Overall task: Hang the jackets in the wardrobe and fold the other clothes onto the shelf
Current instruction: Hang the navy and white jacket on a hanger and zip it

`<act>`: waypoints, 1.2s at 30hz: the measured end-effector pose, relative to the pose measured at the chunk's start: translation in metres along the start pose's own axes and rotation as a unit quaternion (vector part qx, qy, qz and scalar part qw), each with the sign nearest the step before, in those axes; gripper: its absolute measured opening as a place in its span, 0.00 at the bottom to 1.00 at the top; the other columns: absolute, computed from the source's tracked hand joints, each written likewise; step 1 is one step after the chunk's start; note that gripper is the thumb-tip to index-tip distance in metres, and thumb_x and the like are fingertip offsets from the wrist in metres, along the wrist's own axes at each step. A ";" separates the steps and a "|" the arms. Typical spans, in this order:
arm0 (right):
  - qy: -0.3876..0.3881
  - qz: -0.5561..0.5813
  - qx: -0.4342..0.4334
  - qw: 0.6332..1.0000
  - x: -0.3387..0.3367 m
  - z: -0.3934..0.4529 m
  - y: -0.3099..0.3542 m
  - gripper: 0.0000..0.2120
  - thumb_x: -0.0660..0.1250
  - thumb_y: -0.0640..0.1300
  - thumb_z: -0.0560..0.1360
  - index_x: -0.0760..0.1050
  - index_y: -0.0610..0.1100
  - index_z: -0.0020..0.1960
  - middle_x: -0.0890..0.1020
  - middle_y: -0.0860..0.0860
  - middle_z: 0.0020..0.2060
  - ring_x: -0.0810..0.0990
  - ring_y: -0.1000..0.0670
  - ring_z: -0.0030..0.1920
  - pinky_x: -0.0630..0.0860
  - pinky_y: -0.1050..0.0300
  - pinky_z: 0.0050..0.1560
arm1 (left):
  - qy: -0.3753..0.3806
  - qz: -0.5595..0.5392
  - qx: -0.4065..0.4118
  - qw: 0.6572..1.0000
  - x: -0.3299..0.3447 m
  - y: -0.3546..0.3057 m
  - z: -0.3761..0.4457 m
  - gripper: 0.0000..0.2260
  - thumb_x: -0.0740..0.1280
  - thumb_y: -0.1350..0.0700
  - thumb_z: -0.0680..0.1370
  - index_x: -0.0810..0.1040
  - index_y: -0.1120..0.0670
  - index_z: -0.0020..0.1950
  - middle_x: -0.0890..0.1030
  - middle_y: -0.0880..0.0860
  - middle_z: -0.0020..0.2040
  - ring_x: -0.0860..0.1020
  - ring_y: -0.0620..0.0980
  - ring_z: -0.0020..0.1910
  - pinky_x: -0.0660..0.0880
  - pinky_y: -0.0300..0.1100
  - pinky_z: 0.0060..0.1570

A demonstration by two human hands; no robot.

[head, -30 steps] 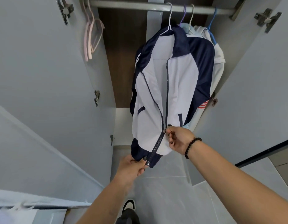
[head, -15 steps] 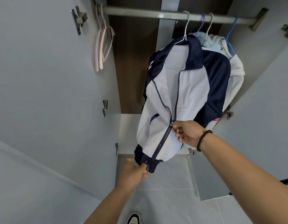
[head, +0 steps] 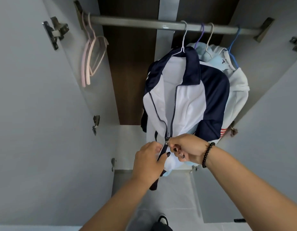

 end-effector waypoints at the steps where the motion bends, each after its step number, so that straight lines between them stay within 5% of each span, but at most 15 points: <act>1: 0.004 -0.001 0.008 1.000 -0.006 0.004 0.001 0.13 0.60 0.37 0.74 0.66 0.45 0.31 0.68 0.51 0.25 0.60 0.54 0.24 0.60 0.66 0.23 | -0.002 -0.001 -0.011 1.000 0.006 -0.003 0.005 0.03 0.68 0.53 0.75 0.78 0.51 0.47 0.80 0.44 0.45 0.78 0.43 0.46 0.75 0.42 0.49; 7: 0.012 0.038 0.065 0.997 -0.046 0.035 0.005 0.17 0.60 0.44 0.79 0.68 0.46 0.32 0.67 0.53 0.24 0.60 0.55 0.23 0.58 0.67 0.25 | 0.025 0.021 -0.129 0.991 0.036 -0.009 0.030 0.12 0.68 0.54 0.73 0.69 0.47 0.33 0.79 0.44 0.34 0.78 0.45 0.37 0.78 0.47 0.41; 17: 0.015 0.141 0.101 0.985 -0.069 0.085 0.033 0.15 0.62 0.45 0.79 0.72 0.45 0.33 0.71 0.53 0.24 0.64 0.56 0.19 0.62 0.68 0.21 | 0.021 0.041 -0.221 0.974 0.046 0.022 0.049 0.12 0.71 0.50 0.73 0.71 0.45 0.33 0.78 0.40 0.33 0.78 0.40 0.36 0.73 0.35 0.36; 25: 0.007 0.129 0.062 0.990 -0.052 0.119 0.084 0.14 0.62 0.45 0.79 0.72 0.45 0.35 0.71 0.52 0.26 0.64 0.56 0.20 0.61 0.67 0.22 | 0.051 0.082 -0.261 0.960 0.004 0.063 0.075 0.11 0.71 0.48 0.73 0.71 0.45 0.34 0.78 0.43 0.37 0.78 0.44 0.40 0.74 0.37 0.40; 32: 0.025 -0.003 0.025 0.999 -0.017 0.124 0.108 0.16 0.61 0.46 0.80 0.70 0.45 0.33 0.69 0.53 0.23 0.64 0.56 0.23 0.61 0.67 0.26 | 0.055 -0.016 -0.125 0.991 -0.017 0.040 0.149 0.04 0.70 0.51 0.74 0.76 0.46 0.43 0.80 0.44 0.40 0.78 0.44 0.40 0.72 0.32 0.39; 36: -0.010 0.055 0.029 0.998 -0.013 0.124 0.102 0.17 0.60 0.46 0.80 0.70 0.46 0.32 0.68 0.52 0.24 0.63 0.56 0.22 0.61 0.66 0.25 | 0.039 0.011 -0.043 0.998 -0.015 0.032 0.181 0.18 0.69 0.58 0.74 0.66 0.45 0.29 0.79 0.47 0.34 0.76 0.49 0.38 0.64 0.27 0.28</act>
Point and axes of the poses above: each hand's wrist, its own z-axis towards the middle knuckle, its own x-axis out of the palm, y = z × x, the point moved 1 cm from there along z, towards the middle knuckle
